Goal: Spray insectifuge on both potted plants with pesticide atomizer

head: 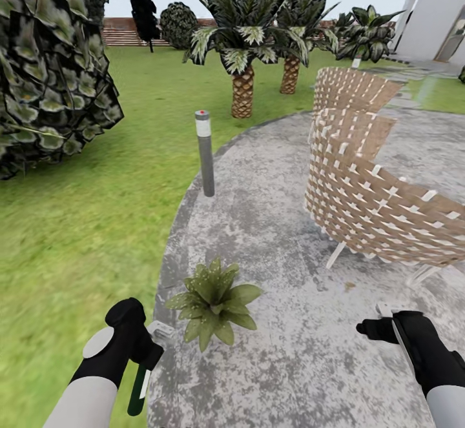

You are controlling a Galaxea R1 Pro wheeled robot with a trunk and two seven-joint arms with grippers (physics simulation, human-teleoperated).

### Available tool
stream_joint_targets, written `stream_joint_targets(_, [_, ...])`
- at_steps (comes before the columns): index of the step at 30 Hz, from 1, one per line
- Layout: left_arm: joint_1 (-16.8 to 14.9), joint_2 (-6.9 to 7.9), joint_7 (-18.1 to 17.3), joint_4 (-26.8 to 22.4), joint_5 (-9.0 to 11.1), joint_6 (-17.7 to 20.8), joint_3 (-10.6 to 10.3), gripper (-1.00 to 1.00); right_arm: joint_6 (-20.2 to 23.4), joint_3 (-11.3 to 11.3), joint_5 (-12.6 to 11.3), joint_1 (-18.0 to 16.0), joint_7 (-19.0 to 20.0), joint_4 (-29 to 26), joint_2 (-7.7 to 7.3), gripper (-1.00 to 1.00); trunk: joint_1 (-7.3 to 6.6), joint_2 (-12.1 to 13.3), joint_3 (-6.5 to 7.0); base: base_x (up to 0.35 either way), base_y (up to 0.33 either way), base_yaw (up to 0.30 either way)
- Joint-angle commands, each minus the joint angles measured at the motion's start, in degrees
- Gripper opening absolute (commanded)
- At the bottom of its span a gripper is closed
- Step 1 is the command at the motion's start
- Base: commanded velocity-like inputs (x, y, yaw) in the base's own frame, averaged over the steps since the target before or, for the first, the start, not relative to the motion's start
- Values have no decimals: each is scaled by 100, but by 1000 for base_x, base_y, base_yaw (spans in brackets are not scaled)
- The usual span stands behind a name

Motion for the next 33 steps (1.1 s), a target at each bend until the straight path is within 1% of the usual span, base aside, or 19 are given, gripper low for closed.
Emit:
stream_joint_targets(1, [-5,-8,-57,-7,-58,49,17,-100,14,-9,60,-2,54,-1,2,100,-1,-2,-7,0,-307,106])
stream_joint_targets(11, [-5,-8,-46,-10,-71,49,21,-100,14,-15,60,-2,54,4,3,100,-1,-2,-9,9,-309,14])
stream_joint_targets(20, [-5,-8,-38,-10,-90,49,21,-100,14,-18,60,-2,54,4,4,100,-1,-2,-10,215,-266,2])
stream_joint_targets(29, [-5,-8,-46,-10,-90,49,20,-100,14,-18,60,-2,54,34,3,100,-1,-2,-51,24,-21,185])
stream_joint_targets(33, [-4,-8,-46,-10,-94,49,21,-100,14,-18,60,-2,54,41,1,100,-1,-2,-57,0,0,48])
